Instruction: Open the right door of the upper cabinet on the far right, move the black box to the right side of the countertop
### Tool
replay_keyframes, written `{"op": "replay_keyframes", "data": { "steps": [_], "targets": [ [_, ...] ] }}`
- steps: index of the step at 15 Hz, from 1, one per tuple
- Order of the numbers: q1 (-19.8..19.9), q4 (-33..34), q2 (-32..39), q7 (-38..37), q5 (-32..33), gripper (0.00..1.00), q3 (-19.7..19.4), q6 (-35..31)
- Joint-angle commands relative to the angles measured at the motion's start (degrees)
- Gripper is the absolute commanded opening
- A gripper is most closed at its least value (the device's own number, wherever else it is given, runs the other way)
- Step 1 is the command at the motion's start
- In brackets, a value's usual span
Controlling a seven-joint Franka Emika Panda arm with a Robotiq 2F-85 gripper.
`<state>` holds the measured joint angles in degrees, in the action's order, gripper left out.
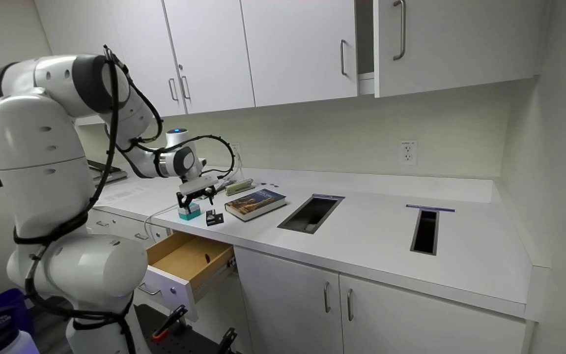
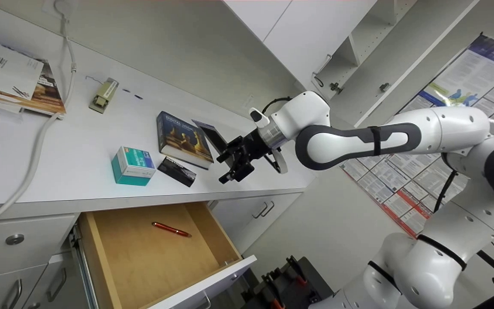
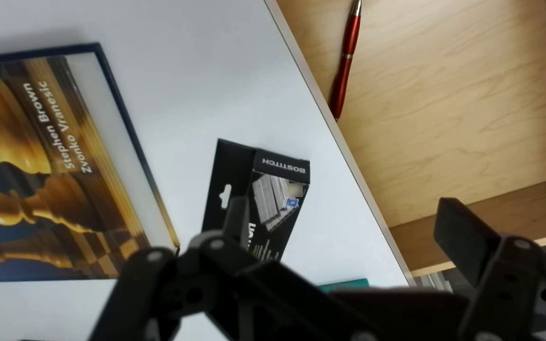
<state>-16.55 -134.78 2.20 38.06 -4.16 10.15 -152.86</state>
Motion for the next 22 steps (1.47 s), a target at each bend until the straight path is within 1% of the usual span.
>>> {"op": "replay_keyframes", "data": {
  "steps": [1,2,4,8,10,12,14,19,22],
  "targets": [
    [1.57,0.24,0.22,-0.26,0.26,1.00,1.59,0.01],
    [1.58,0.30,0.22,-0.27,0.26,1.00,1.59,0.01],
    [1.70,1.54,2.20,-2.91,1.58,1.00,1.59,-1.37],
    [2.14,6.09,7.72,-8.79,3.34,1.00,1.53,-3.83],
    [2.43,9.29,10.51,-11.51,4.12,1.00,1.76,-3.08],
    [2.58,12.65,13.28,-13.04,4.46,1.00,2.19,-1.41],
    [2.44,15.14,15.68,-14.57,5.85,1.00,2.30,-1.16],
    [1.17,19.78,20.52,-19.35,11.64,1.00,1.29,0.06],
    [1.07,21.85,22.94,-20.33,12.84,1.00,1.68,1.40]
  ]
}}
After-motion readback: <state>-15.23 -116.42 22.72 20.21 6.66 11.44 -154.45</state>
